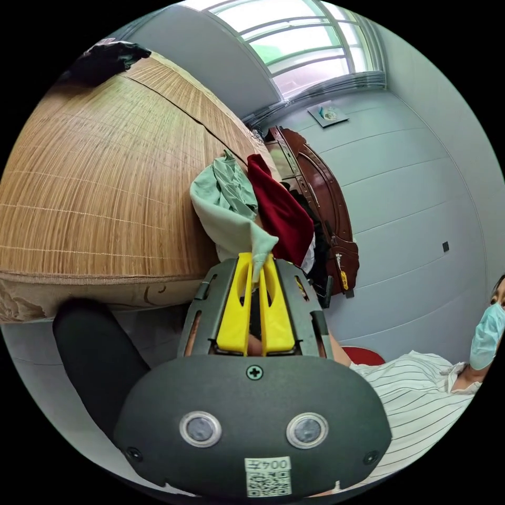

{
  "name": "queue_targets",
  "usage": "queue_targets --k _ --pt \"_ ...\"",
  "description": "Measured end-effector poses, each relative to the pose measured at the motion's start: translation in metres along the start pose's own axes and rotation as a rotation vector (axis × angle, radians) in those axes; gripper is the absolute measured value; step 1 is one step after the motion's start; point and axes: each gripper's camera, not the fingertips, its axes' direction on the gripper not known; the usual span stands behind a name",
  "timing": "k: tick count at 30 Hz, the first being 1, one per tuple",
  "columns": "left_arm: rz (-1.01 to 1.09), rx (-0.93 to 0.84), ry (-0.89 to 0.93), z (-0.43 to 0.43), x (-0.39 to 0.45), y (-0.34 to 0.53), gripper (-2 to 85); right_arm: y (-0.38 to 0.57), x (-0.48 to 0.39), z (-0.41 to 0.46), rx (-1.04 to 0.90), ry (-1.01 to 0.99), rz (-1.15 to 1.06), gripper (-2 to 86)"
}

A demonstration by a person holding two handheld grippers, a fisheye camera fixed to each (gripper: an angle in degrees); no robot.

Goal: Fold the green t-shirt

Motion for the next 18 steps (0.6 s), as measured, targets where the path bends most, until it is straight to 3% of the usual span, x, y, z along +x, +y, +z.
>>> queue_targets --k 2,6,9,18 --pt "-0.011 -0.012 0.04 0.011 0.002 -0.004 1.8 0.028 -0.055 0.005 -0.031 -0.126 -0.132 8.3" --pt "-0.087 -0.037 0.152 0.032 0.01 -0.023 1.7 0.09 -0.162 0.027 -0.085 -0.159 -0.447 11.3" --pt "-0.067 -0.098 0.131 0.048 0.028 -0.041 1.7 0.137 -0.239 0.045 -0.1 -0.164 -0.655 12.3" --pt "-0.122 -0.106 0.095 0.087 0.057 -0.06 1.8 0.232 -0.381 0.128 0.008 0.328 -1.102 12.9"
